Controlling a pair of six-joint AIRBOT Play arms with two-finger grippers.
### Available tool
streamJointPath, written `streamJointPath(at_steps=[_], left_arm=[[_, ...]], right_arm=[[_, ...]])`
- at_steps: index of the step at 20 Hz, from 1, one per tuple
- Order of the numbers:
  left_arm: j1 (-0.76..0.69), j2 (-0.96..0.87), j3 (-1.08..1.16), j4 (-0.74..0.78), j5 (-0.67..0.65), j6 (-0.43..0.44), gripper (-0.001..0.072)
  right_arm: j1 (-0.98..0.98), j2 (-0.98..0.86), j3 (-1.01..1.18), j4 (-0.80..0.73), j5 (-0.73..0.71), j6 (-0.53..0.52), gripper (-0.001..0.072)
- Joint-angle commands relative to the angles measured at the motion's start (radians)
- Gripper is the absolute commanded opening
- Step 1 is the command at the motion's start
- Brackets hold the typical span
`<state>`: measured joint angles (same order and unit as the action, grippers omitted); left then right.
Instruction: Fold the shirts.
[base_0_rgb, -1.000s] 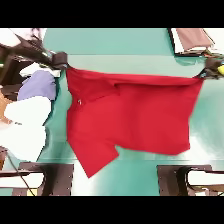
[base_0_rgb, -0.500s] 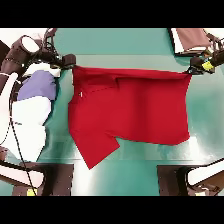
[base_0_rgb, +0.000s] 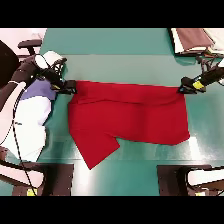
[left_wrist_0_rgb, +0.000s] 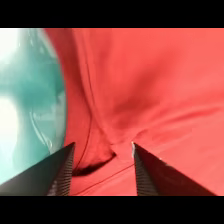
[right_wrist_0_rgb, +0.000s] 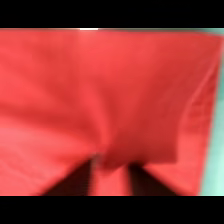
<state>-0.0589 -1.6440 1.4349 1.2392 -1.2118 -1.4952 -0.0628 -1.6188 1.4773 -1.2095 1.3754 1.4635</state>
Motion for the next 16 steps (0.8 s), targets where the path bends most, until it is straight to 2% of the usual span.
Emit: streamJointPath(at_steps=[1, 4, 7, 11, 14, 16], left_arm=[[0.0, 0.032, -0.041, 0.005, -0.013, -0.017, 0.0418], [-0.001, 0.176, -0.082, 0.087, -0.056, -0.017, 0.0419], [-0.001, 0.374, -0.293, 0.114, -0.078, -0.019, 0.0438], [-0.001, 0.612, -0.663, 0.003, -0.04, -0.054, 0.0447], [-0.001, 0.672, -0.844, -0.125, 0.024, -0.048, 0.0448], [-0.001, 0.673, -0.924, -0.186, 0.07, -0.013, 0.0447]], right_arm=[[-0.021, 0.029, -0.062, 0.112, -0.024, 0.001, 0.042], [-0.054, 0.127, -0.106, 0.105, 0.051, -0.012, 0.042], [-0.108, 0.311, -0.268, 0.111, 0.049, -0.019, 0.042], [-0.15, 0.478, -0.41, 0.119, 0.027, -0.019, 0.042], [-0.145, 0.533, -0.443, 0.118, 0.005, -0.018, 0.0419], [-0.146, 0.549, -0.442, 0.122, 0.004, -0.018, 0.0419]])
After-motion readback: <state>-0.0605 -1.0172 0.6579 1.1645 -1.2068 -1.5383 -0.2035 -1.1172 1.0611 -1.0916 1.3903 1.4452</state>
